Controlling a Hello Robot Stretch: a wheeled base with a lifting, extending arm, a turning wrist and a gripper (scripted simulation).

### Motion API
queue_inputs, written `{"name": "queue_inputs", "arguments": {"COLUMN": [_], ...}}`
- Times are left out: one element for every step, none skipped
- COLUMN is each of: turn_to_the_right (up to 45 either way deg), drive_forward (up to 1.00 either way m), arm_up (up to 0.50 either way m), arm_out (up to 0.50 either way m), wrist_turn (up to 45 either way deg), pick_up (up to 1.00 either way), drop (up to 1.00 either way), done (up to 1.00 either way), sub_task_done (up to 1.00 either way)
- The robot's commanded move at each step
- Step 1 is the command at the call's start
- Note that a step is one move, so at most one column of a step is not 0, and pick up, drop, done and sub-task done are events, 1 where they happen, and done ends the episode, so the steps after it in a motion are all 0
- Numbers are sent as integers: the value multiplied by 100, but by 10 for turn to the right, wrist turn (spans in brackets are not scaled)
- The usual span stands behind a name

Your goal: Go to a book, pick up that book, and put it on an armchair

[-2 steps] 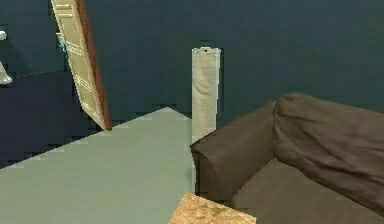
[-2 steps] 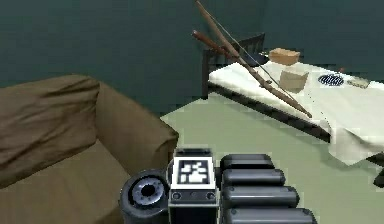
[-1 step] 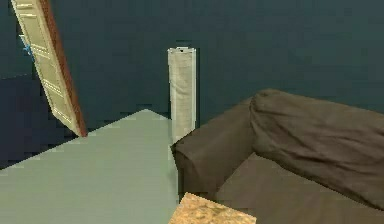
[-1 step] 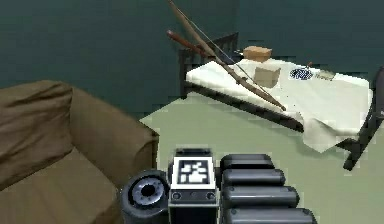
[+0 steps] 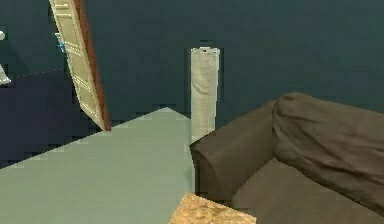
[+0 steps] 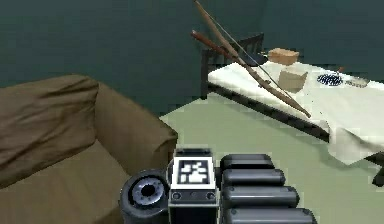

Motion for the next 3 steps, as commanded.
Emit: {"name": "queue_inputs", "arguments": {"turn_to_the_right": [450,120,0], "drive_forward": [0,0,25], "arm_up": [0,0,0], "arm_out": [0,0,0], "wrist_turn": [0,0,0], "pick_up": [0,0,0], "drop": [0,0,0], "done": [0,0,0], "sub_task_done": [0,0,0]}}
